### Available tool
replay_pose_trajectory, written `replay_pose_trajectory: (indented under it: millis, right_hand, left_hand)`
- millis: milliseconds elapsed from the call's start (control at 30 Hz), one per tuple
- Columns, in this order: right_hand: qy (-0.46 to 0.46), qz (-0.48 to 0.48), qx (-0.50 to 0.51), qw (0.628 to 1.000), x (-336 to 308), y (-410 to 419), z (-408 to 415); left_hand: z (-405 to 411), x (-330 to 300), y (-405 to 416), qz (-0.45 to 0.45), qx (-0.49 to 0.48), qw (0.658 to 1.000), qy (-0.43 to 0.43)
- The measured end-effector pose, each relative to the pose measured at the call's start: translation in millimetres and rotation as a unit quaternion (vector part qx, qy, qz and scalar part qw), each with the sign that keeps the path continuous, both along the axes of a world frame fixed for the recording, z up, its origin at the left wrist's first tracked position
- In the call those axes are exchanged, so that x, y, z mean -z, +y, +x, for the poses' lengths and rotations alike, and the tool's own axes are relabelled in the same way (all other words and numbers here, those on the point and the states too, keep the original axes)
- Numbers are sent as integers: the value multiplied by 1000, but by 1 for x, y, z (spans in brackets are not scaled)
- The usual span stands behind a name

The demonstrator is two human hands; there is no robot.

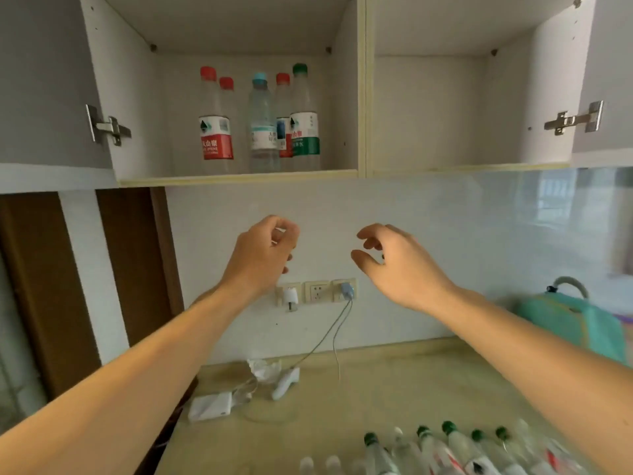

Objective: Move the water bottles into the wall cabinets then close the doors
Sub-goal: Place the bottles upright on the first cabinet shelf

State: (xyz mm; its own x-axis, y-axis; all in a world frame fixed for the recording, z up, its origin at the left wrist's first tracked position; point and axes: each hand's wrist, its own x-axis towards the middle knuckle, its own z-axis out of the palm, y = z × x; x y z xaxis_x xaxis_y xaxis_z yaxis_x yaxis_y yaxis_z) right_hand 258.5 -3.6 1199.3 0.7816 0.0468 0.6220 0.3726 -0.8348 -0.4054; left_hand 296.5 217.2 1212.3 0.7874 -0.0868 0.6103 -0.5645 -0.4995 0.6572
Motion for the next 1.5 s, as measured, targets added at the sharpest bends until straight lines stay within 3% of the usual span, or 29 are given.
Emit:
replay_pose_trajectory:
  millis: [233, 500, 733, 933, 1067, 1367, 1500]
  right_hand:
    - [136, 105, 66, 983, 119, -25, -81]
    - [258, 150, 105, 949, 269, -56, -177]
    - [399, 216, 161, 876, 399, -122, -227]
    - [547, 220, 131, 797, 560, -183, -237]
    - [601, 235, 120, 754, 684, -201, -244]
    - [645, 243, 115, 715, 921, -159, -268]
    - [637, 265, 114, 715, 1018, -126, -257]
  left_hand:
    - [-54, 122, -33, -11, 76, 983, 168]
    - [-140, 284, -86, 85, 110, 943, 302]
    - [-181, 419, -125, 116, 146, 881, 434]
    - [-196, 587, -162, 115, 85, 819, 556]
    - [-220, 708, -163, 132, 13, 791, 597]
    - [-255, 941, -130, 163, -62, 779, 602]
    - [-261, 1038, -113, 163, -77, 780, 599]
